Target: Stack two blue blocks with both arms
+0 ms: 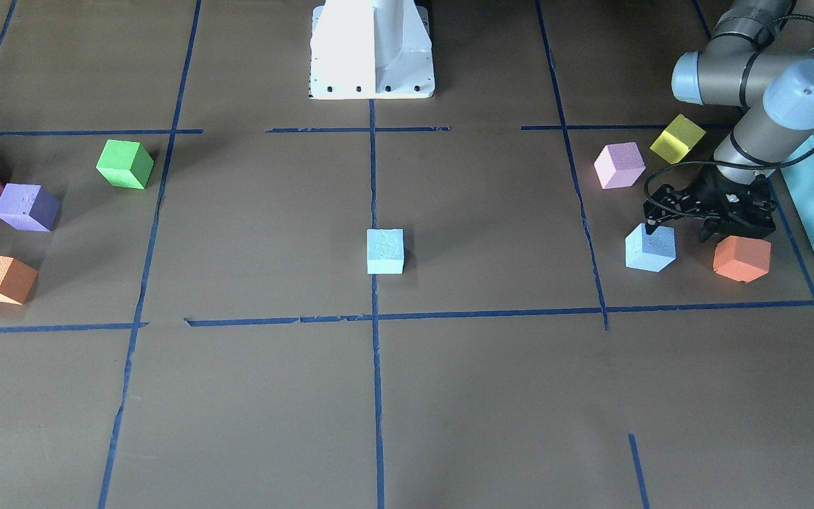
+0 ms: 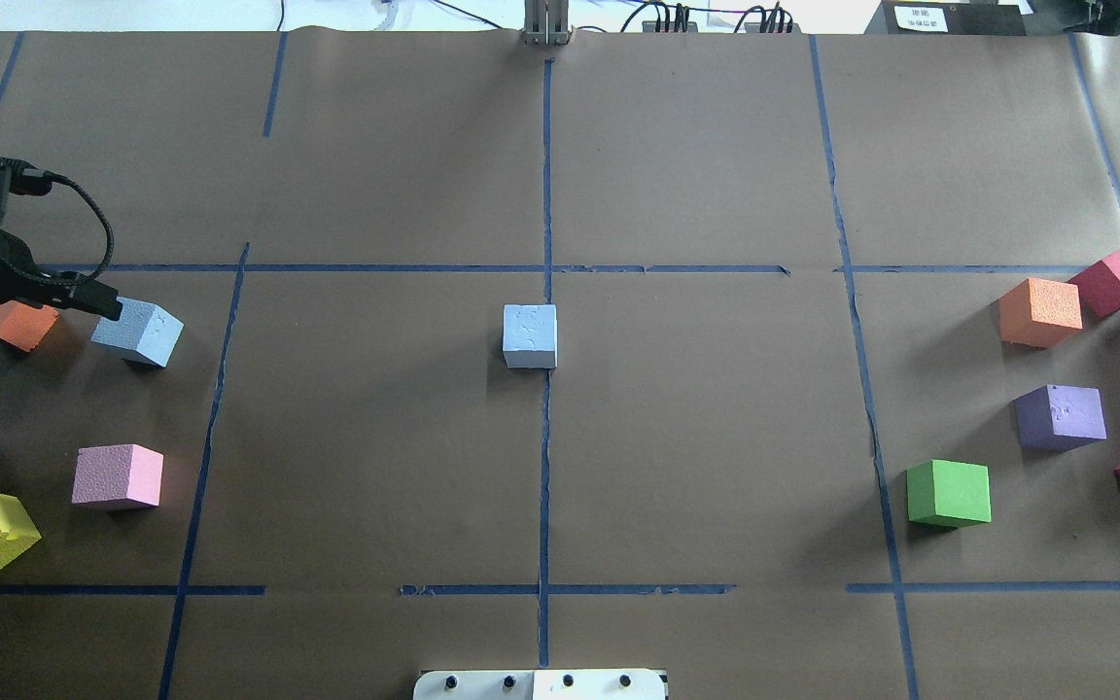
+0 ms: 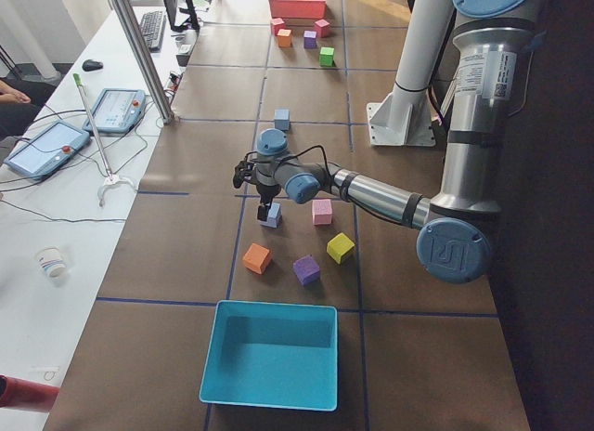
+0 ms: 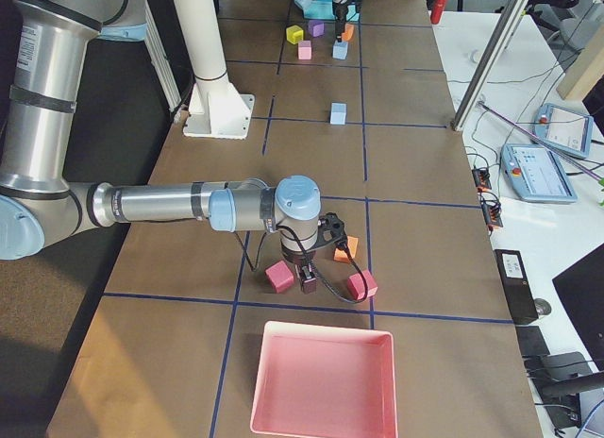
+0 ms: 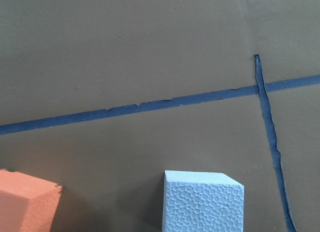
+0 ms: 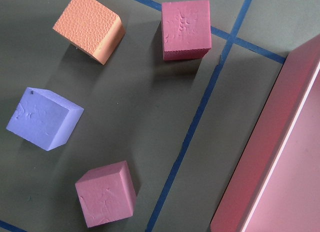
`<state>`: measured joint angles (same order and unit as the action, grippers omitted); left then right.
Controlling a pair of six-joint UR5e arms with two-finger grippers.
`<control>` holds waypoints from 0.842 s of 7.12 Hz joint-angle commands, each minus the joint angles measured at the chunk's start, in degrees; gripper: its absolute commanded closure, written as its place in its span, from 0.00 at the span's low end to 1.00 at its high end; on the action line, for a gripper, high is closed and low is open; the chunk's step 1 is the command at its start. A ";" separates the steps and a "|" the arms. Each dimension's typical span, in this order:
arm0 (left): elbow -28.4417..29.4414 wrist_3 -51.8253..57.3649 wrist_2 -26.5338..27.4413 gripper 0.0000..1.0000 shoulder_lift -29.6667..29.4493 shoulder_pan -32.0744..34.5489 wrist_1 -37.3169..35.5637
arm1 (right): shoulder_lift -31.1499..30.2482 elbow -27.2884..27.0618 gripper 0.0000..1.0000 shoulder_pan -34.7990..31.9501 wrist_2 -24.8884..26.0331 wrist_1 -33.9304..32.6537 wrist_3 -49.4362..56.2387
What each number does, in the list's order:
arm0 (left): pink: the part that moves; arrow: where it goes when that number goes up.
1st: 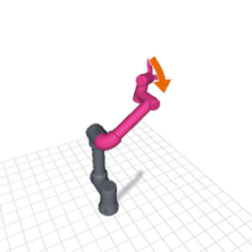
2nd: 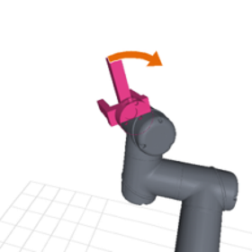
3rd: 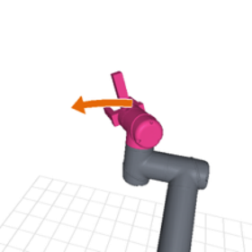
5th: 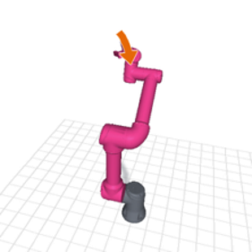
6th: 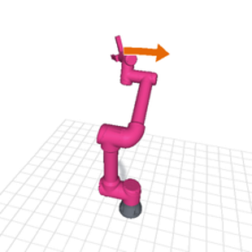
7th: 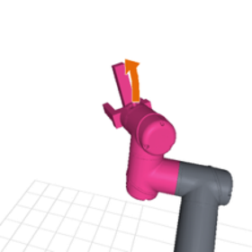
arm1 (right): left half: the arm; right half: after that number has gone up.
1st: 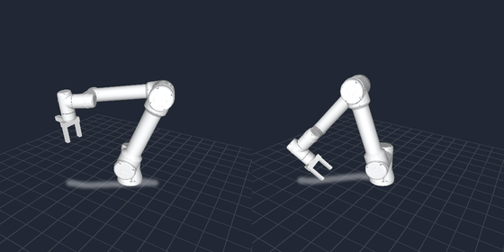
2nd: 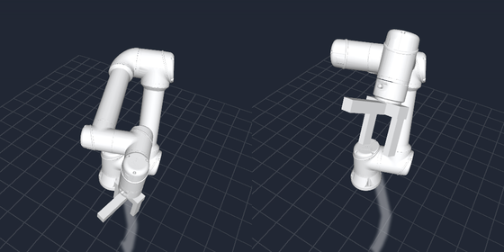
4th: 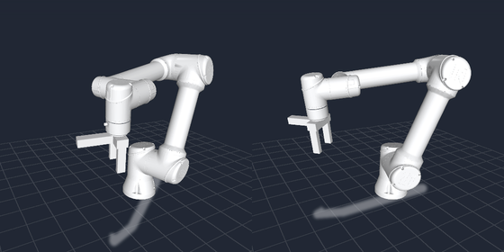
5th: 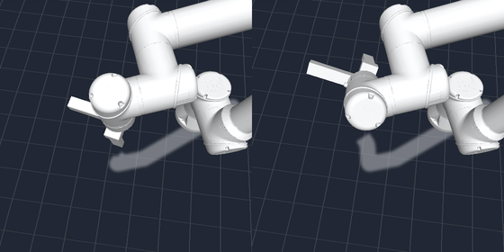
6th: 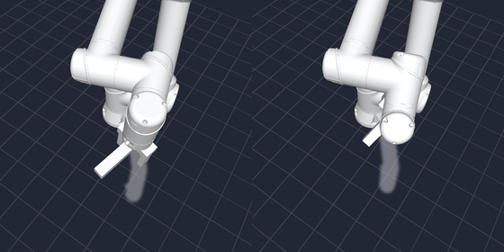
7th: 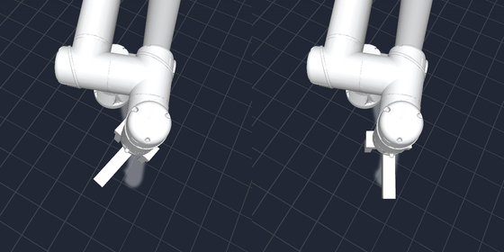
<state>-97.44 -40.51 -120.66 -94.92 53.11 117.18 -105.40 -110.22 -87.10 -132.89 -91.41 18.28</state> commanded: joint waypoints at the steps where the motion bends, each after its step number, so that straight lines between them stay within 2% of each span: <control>1: 3.04 0.16 0.16 0.00 -1.67 -2.29 0.50 | -0.07 0.00 0.00 0.00 0.00 0.00 0.00; 4: 7.34 0.34 0.25 0.02 -4.12 -3.36 0.68 | -0.15 0.00 0.00 0.00 0.00 0.00 0.00; 5: 7.44 0.17 0.16 0.36 -4.48 -3.36 0.68 | -0.07 0.00 0.00 0.00 0.00 0.00 0.00; 6: 6.75 -0.09 0.16 0.66 -4.49 -3.36 0.59 | -0.07 0.00 0.00 0.00 0.00 0.00 -0.08</control>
<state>-90.45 -40.35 -120.47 -99.11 49.80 117.84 -105.49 -110.22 -87.10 -132.88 -91.41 18.27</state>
